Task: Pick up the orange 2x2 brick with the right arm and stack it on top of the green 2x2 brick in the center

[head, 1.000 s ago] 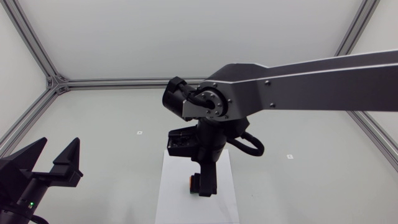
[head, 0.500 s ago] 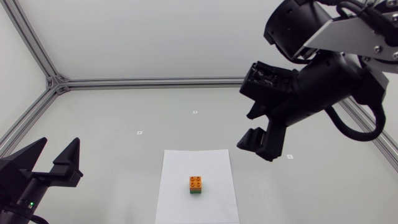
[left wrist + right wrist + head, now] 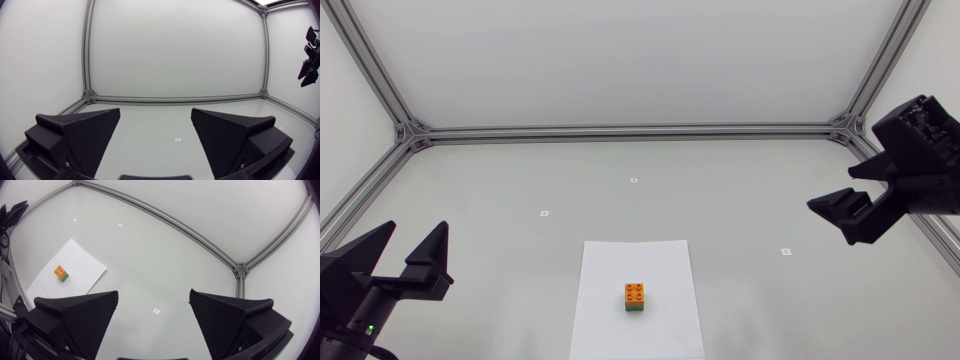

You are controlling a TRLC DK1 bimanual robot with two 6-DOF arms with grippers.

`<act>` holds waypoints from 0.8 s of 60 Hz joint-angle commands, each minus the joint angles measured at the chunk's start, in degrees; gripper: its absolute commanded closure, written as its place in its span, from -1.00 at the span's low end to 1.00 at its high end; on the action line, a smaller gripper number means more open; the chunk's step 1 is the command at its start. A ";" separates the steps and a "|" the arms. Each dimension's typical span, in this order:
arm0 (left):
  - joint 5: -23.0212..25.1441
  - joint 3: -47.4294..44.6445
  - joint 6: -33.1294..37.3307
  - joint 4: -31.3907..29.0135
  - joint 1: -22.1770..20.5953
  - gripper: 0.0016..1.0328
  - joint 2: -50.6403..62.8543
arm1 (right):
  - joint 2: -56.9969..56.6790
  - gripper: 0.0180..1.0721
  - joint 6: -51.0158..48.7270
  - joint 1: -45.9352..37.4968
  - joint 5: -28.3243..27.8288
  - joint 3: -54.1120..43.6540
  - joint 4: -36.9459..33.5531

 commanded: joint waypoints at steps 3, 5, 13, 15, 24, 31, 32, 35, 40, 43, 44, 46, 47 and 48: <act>0.25 -2.35 0.75 -0.84 0.14 -0.92 -0.45 | -6.13 -0.92 2.31 -5.06 -0.21 -5.45 3.26; 0.25 -2.35 0.75 -0.84 0.14 -0.92 -0.45 | -8.59 -0.92 3.27 -5.94 -0.12 -7.65 5.11; 0.25 -2.35 0.75 -0.76 0.14 -0.92 -0.45 | -17.99 -0.92 3.80 -7.87 0.49 -15.03 10.03; 0.25 -2.35 0.75 -0.84 0.14 -0.92 -0.45 | -20.10 -0.92 3.89 -8.31 0.76 -16.52 10.91; 0.25 -2.35 0.75 -0.84 0.14 -0.92 -0.45 | -30.39 -0.92 5.21 -8.49 3.30 -25.31 16.88; 0.25 -2.35 0.75 -0.84 0.14 -0.92 -0.45 | -32.76 -0.92 7.42 -7.90 3.90 -28.86 20.31; 0.25 -2.35 0.75 -0.84 0.14 -0.92 -0.45 | -33.05 -0.92 7.79 -7.85 3.92 -29.29 20.79; 0.25 -2.35 0.75 -0.84 0.14 -0.92 -0.45 | -34.04 -0.92 9.04 -7.67 3.96 -30.74 22.43; 0.25 -2.35 0.75 -0.84 0.14 -0.92 -0.45 | -35.65 -0.92 11.06 -7.38 4.02 -33.10 25.08; 0.25 -2.35 0.75 -0.76 0.14 -0.92 -0.45 | -36.73 -0.92 12.42 -7.18 4.06 -34.68 26.86; 0.25 -2.35 0.75 -0.84 0.14 -0.92 -0.45 | -36.97 -0.92 12.72 -7.13 4.07 -35.03 27.25; 0.25 -2.35 0.75 -0.84 0.14 -0.92 -0.45 | -37.65 -0.92 13.58 -7.01 4.10 -36.04 28.39; 0.25 -2.35 0.75 -0.84 0.14 -0.92 -0.45 | -37.96 -0.92 13.97 -6.95 4.12 -36.50 28.90; 0.25 -2.35 0.75 -0.84 0.14 -0.92 -0.45 | -38.36 -0.92 14.48 -6.88 4.13 -37.08 29.56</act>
